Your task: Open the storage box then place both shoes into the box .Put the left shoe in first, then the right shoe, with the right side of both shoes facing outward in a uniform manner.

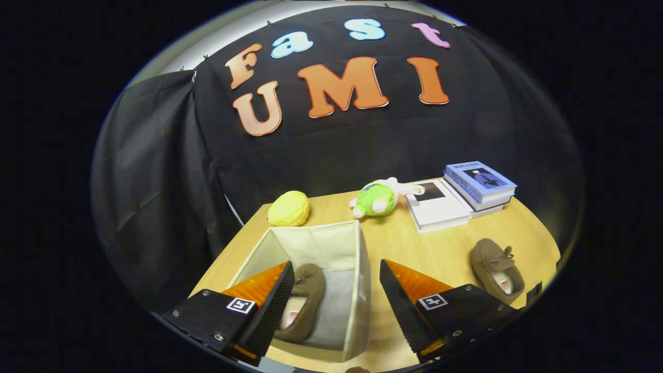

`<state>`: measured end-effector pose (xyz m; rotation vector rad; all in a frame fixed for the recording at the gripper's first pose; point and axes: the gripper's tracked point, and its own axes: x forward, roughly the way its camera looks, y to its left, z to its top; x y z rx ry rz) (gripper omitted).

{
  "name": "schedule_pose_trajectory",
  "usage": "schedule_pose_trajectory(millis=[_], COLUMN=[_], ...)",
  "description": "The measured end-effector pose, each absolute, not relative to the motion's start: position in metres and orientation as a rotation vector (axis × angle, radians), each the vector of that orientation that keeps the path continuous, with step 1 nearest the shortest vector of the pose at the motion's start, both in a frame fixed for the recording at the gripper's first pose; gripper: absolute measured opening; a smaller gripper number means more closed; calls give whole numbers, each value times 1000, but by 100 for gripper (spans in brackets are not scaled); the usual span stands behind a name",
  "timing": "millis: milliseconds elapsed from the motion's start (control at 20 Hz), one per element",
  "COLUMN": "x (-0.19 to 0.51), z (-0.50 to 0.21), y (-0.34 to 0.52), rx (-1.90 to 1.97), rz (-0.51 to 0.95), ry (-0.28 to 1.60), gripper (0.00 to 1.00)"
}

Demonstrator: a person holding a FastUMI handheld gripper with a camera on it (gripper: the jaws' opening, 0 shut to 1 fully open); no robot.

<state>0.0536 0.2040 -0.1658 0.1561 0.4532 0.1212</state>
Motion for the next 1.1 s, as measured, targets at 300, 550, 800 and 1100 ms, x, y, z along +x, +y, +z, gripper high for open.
schedule_pose_trajectory(millis=[300, 550, 800, 1100], x=[54, 53, 43, 31], z=[-173, -186, -209, -244], y=[117, 51, -12, -64], rx=[138, 114, 113, 131], rz=[43, -4, -62, -118], ry=[449, 463, 501, 551], gripper=[98, 98, 99, 99])
